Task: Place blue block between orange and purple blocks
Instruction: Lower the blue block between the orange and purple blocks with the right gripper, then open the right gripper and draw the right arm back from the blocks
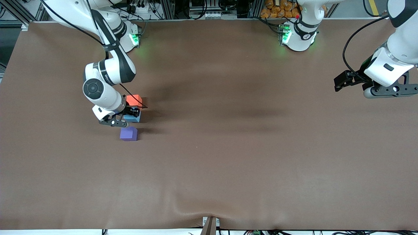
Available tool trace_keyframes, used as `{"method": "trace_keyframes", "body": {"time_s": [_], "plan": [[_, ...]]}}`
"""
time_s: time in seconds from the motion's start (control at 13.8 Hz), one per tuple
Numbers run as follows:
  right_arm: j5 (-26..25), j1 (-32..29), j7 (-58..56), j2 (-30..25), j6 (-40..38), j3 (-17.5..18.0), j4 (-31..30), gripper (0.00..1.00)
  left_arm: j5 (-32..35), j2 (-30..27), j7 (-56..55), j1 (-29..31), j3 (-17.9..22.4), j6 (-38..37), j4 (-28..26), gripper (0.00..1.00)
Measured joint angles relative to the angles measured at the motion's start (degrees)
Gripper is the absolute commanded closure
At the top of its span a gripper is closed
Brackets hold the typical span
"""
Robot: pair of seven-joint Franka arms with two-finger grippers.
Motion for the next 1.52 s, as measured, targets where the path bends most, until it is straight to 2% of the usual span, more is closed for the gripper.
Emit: {"method": "trace_keyframes", "body": {"time_s": [0.43, 0.58, 0.65, 0.72, 0.79, 1.23, 1.52], "plan": [[0.0, -0.8, -1.0, 3.2, 4.3, 0.0, 0.0, 0.67, 0.0, 0.0, 0.0, 0.0, 0.0, 0.0, 0.0, 0.00], [0.0, -0.8, -1.0, 3.7, 5.0, 0.0, 0.0, 0.60, 0.0, 0.0, 0.0, 0.0, 0.0, 0.0, 0.0, 0.00], [0.0, -0.8, -1.0, 3.7, 5.1, 0.0, 0.0, 0.46, 0.0, 0.0, 0.0, 0.0, 0.0, 0.0, 0.0, 0.00], [0.0, -0.8, -1.0, 3.8, 5.4, 0.0, 0.0, 0.20, 0.0, 0.0, 0.0, 0.0, 0.0, 0.0, 0.0, 0.00], [0.0, -0.8, -1.0, 3.9, 5.6, 0.0, 0.0, 0.00, 0.0, 0.0, 0.0, 0.0, 0.0, 0.0, 0.0, 0.00], [0.0, -1.0, -2.8, 4.2, 5.5, -0.1, 0.1, 0.00, 0.0, 0.0, 0.0, 0.0, 0.0, 0.0, 0.0, 0.00], [0.0, -2.1, -3.6, 0.2, -1.6, -0.1, 2.0, 0.00, 0.0, 0.0, 0.0, 0.0, 0.0, 0.0, 0.0, 0.00]]}}
